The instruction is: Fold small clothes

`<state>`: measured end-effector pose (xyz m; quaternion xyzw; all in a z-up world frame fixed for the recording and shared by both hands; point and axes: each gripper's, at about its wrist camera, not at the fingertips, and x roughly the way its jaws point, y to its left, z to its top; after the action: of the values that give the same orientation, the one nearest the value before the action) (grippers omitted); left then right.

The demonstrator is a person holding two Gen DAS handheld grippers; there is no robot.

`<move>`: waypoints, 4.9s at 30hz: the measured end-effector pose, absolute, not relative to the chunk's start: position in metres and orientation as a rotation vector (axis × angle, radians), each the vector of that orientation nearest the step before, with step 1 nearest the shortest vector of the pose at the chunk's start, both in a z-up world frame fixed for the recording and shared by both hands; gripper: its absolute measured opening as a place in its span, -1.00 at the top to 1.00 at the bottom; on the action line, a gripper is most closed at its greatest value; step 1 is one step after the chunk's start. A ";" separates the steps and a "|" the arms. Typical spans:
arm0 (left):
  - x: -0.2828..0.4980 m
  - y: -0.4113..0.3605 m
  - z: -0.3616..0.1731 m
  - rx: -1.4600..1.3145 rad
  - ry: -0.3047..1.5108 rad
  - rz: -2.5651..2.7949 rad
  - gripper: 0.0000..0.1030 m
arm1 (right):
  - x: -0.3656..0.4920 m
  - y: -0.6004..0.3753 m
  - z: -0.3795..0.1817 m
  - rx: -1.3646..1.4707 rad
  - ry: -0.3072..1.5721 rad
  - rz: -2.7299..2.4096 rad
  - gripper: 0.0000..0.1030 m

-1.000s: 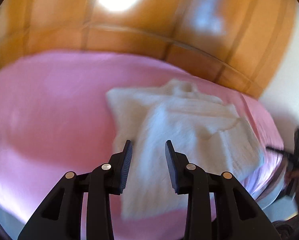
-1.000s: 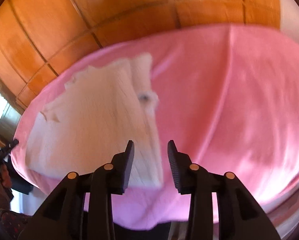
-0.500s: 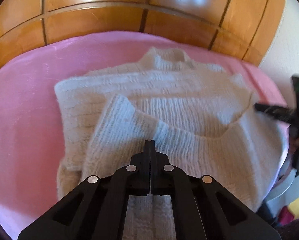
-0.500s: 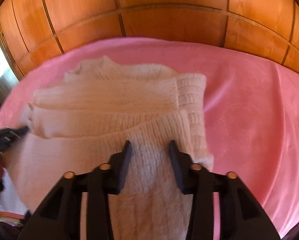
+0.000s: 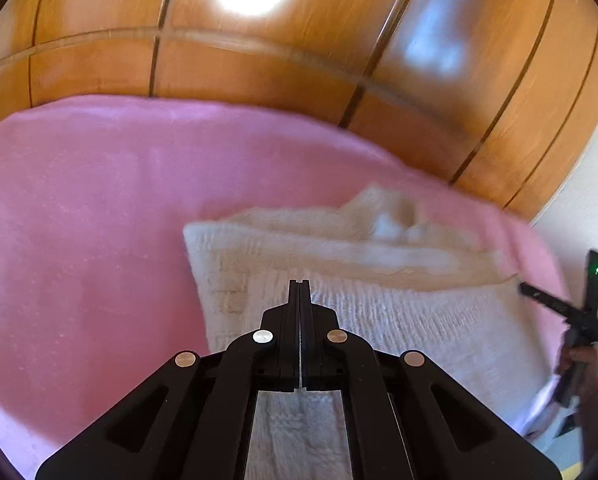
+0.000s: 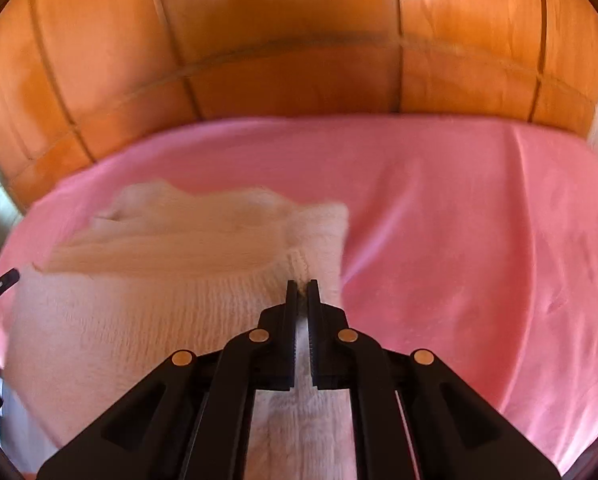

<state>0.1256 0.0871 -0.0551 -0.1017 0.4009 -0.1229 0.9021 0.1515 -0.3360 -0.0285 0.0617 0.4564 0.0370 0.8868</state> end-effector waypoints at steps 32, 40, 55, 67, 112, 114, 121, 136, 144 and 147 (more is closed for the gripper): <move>0.089 0.116 -0.013 -0.242 0.689 -0.271 0.92 | 0.107 -0.324 0.072 0.115 0.705 0.213 0.89; 0.189 0.132 -0.037 -0.272 0.761 -0.152 0.92 | 0.222 -0.339 0.031 0.223 0.788 0.094 0.89; 0.266 0.111 -0.105 -0.145 0.951 -0.017 0.85 | 0.273 -0.340 -0.036 0.138 0.920 -0.021 0.22; 0.112 0.193 -0.085 -0.446 0.906 -0.205 -0.02 | 0.134 -0.283 -0.001 0.138 0.865 0.261 -0.38; 0.098 -0.011 -0.065 -0.064 0.802 -0.194 0.08 | 0.138 -0.282 -0.067 0.152 0.819 0.139 -0.73; 0.098 -0.017 -0.058 -0.055 0.784 -0.201 0.08 | 0.139 -0.284 -0.067 0.155 0.810 0.145 -0.74; 0.099 -0.035 -0.055 -0.026 0.780 -0.225 0.08 | 0.131 -0.286 -0.065 0.162 0.798 0.151 -0.77; 0.112 -0.060 -0.072 0.022 0.828 -0.243 0.08 | 0.154 -0.328 -0.025 0.243 0.824 0.200 -0.83; 0.120 -0.067 -0.085 0.032 0.853 -0.234 0.08 | 0.189 -0.372 -0.064 0.435 0.938 0.239 -0.81; 0.122 -0.067 -0.088 0.028 0.858 -0.232 0.07 | 0.180 -0.372 -0.068 0.478 0.936 0.289 -0.68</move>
<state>0.1220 -0.0673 -0.0877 0.0138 0.4149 -0.1123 0.9028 0.1798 -0.3725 -0.0677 0.2272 0.4450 0.1373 0.8553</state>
